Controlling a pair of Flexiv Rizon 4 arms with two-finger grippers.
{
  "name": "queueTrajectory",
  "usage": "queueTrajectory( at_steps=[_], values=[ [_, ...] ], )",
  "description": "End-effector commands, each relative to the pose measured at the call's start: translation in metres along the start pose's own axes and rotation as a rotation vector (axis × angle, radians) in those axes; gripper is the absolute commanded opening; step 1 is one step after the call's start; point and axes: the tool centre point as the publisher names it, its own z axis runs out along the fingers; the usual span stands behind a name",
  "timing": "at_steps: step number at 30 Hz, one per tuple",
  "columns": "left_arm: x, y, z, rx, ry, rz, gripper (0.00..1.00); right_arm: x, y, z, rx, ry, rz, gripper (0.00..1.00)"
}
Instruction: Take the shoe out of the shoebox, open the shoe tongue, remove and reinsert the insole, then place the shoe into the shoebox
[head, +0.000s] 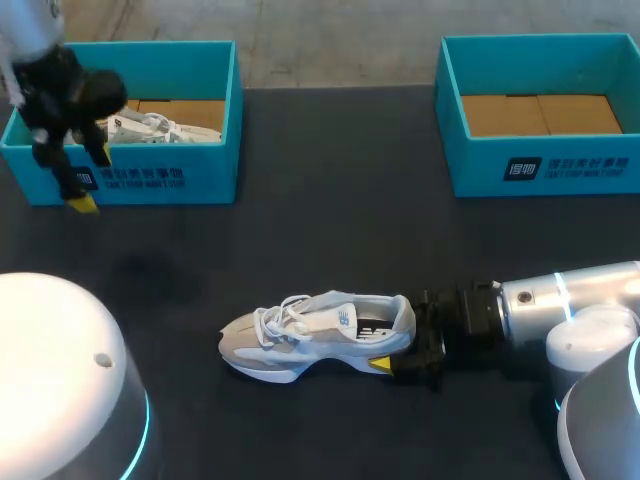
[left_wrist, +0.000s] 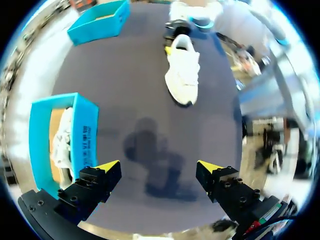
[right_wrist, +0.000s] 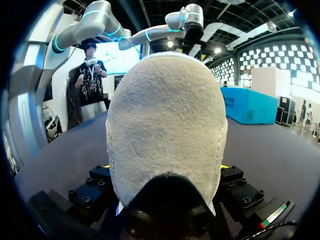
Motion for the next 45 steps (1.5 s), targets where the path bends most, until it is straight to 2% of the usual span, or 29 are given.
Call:
queueTrajectory(
  at_steps=[1,6,13,21,25,43,45],
  values=[
    [0.009,-0.021,0.02,0.011,-0.073,-0.327,1.0,0.001,0.001,0.003,0.006,-0.001,0.0,0.0],
    [0.019,-0.046,0.031,0.043,-0.014,-0.455,1.0,0.001,0.001,0.003,0.006,-0.001,0.0,0.0],
    [0.03,-0.076,0.038,0.048,0.043,-0.543,1.0,0.001,0.001,0.003,0.006,-0.001,0.0,0.0],
    [0.051,-0.106,0.041,0.093,0.018,-0.632,1.0,0.001,0.001,0.003,0.006,-0.001,0.0,0.0],
    [0.069,-0.119,0.051,0.077,0.001,-0.651,1.0,0.001,0.001,0.003,0.006,-0.001,0.0,0.0],
    [0.069,-0.119,0.051,0.077,0.001,-0.651,1.0,0.001,0.001,0.003,0.006,-0.001,0.0,0.0],
    [0.077,-0.113,0.043,0.137,-0.002,-0.703,1.0,0.001,0.001,0.003,0.006,-0.001,0.0,0.0]
  ],
)
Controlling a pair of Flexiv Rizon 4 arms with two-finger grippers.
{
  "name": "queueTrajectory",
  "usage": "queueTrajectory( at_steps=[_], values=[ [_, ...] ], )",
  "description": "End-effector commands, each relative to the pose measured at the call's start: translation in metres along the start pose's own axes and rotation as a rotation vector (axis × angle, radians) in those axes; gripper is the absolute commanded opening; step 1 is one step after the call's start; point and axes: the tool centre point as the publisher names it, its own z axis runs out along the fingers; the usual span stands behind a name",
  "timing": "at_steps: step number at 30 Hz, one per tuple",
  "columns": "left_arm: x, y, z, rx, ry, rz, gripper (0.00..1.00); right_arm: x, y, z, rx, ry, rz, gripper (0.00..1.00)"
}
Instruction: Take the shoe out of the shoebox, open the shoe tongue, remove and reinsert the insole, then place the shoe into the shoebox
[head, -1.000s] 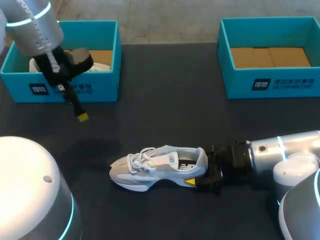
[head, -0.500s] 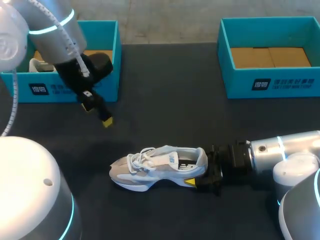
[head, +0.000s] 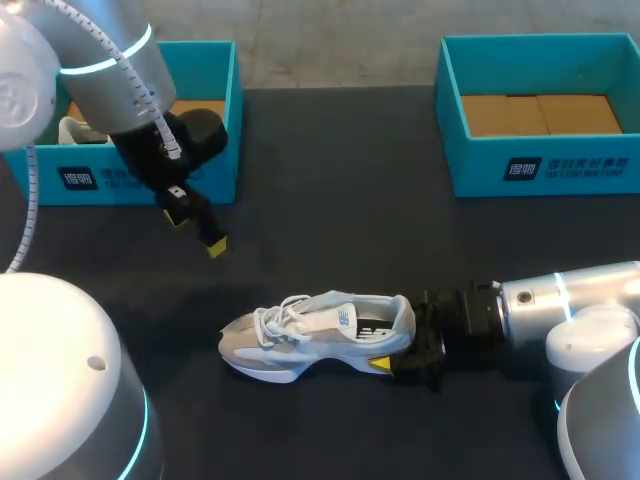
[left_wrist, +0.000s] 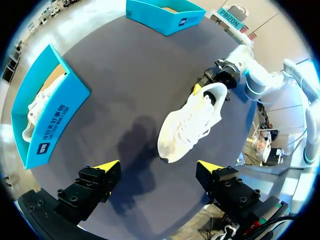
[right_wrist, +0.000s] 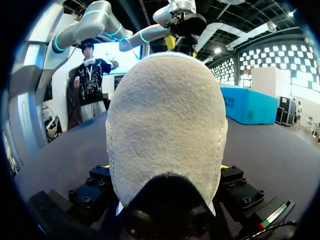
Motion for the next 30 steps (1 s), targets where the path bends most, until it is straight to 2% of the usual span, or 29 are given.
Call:
queueTrajectory(
  at_steps=[1,3,8,16,22,30],
  values=[
    [0.009,0.015,-0.012,0.083,0.041,-0.077,1.0,0.001,0.001,0.002,0.005,-0.001,0.001,0.0],
    [0.024,0.022,-0.017,0.128,0.041,-0.151,1.0,0.001,0.001,0.002,0.005,-0.001,0.001,0.0],
    [0.064,0.03,-0.02,0.155,0.018,-0.291,1.0,0.001,0.001,0.002,0.005,-0.001,0.001,0.0],
    [0.118,0.029,0.007,0.115,-0.045,-0.4,1.0,0.001,0.001,0.002,0.005,-0.001,0.001,0.0],
    [0.139,0.012,0.034,0.056,-0.066,-0.433,1.0,0.001,0.001,0.002,0.005,-0.001,0.001,0.0],
    [0.143,-0.012,0.057,0.032,-0.088,-0.517,1.0,0.001,0.001,0.002,0.005,-0.001,0.001,0.0]
  ],
)
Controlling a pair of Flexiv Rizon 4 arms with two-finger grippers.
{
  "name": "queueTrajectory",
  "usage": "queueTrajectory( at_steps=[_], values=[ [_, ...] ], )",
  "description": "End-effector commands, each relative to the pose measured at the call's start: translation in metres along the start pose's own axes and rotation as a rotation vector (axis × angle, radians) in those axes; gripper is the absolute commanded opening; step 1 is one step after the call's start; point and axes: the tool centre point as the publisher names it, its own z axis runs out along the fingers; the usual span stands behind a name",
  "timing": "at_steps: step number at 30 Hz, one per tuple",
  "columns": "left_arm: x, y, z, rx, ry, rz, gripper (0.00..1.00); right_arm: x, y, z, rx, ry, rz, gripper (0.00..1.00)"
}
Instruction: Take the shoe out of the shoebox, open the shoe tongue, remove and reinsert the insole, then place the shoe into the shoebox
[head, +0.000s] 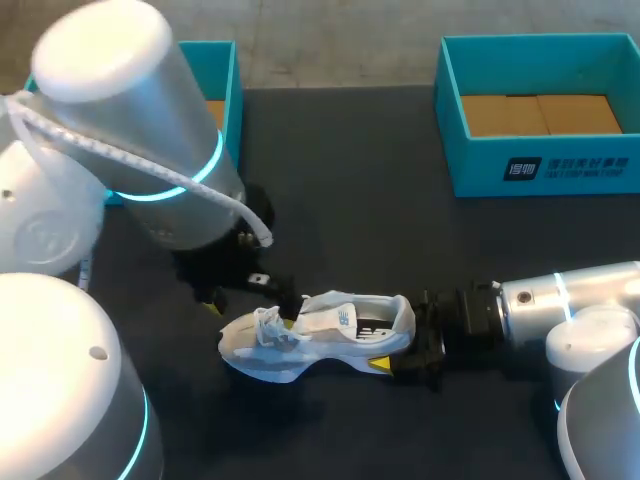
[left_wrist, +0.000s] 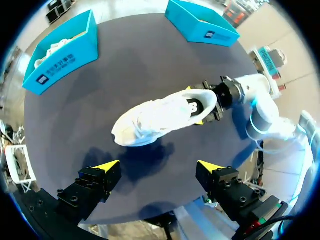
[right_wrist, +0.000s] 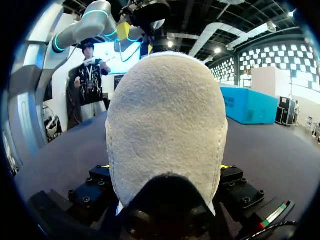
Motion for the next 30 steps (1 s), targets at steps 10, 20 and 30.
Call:
queueTrajectory(
  at_steps=[10,20,30],
  values=[
    [0.044,-0.053,0.048,-0.114,-0.108,-0.117,1.0,0.001,0.001,0.002,0.006,-0.001,0.001,0.0],
    [0.059,-0.065,0.068,-0.16,-0.157,-0.16,1.0,0.001,0.001,0.002,0.006,-0.001,0.001,0.0],
    [0.058,-0.068,0.083,-0.16,-0.204,-0.196,1.0,0.001,0.001,0.002,0.006,-0.001,0.001,0.0]
  ],
)
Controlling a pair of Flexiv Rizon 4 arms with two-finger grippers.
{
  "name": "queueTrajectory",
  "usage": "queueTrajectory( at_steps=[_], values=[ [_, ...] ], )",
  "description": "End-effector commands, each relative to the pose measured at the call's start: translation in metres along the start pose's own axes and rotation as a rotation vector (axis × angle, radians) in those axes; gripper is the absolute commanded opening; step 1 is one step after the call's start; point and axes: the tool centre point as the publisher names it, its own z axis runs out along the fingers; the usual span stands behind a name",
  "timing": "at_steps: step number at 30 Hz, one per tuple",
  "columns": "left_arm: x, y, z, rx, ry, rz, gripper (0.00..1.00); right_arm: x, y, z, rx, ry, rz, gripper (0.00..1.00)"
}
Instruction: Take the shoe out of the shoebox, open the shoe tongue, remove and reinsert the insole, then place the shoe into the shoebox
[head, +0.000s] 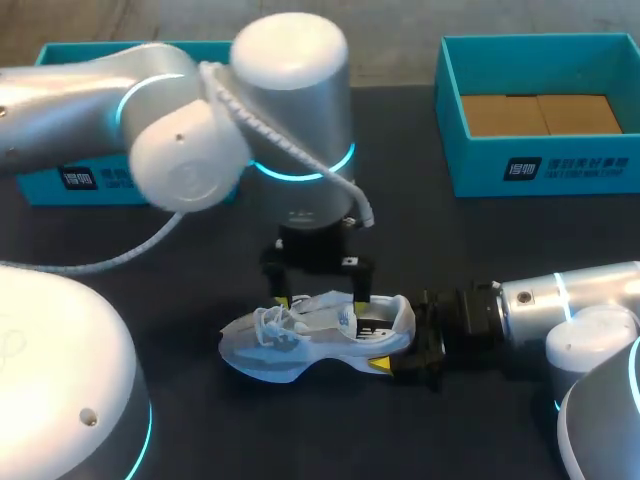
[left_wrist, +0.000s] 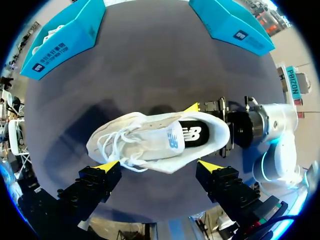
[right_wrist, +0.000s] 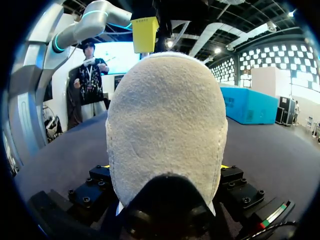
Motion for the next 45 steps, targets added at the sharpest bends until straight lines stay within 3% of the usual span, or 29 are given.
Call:
queueTrajectory(
  at_steps=[1,25,33,45],
  values=[
    [0.011,-0.004,0.009,-0.032,-0.096,-0.005,1.0,0.001,0.001,0.002,0.005,-0.001,0.001,0.0],
    [0.004,-0.015,0.042,-0.047,-0.189,-0.098,1.0,0.001,0.001,0.002,0.005,-0.001,0.001,0.0],
    [0.013,-0.019,0.054,-0.06,-0.219,-0.112,1.0,0.001,0.001,0.002,0.005,-0.001,0.001,0.0],
    [0.007,-0.015,0.064,-0.093,-0.255,-0.134,1.0,0.001,0.001,0.002,0.005,-0.001,0.001,0.0]
  ],
)
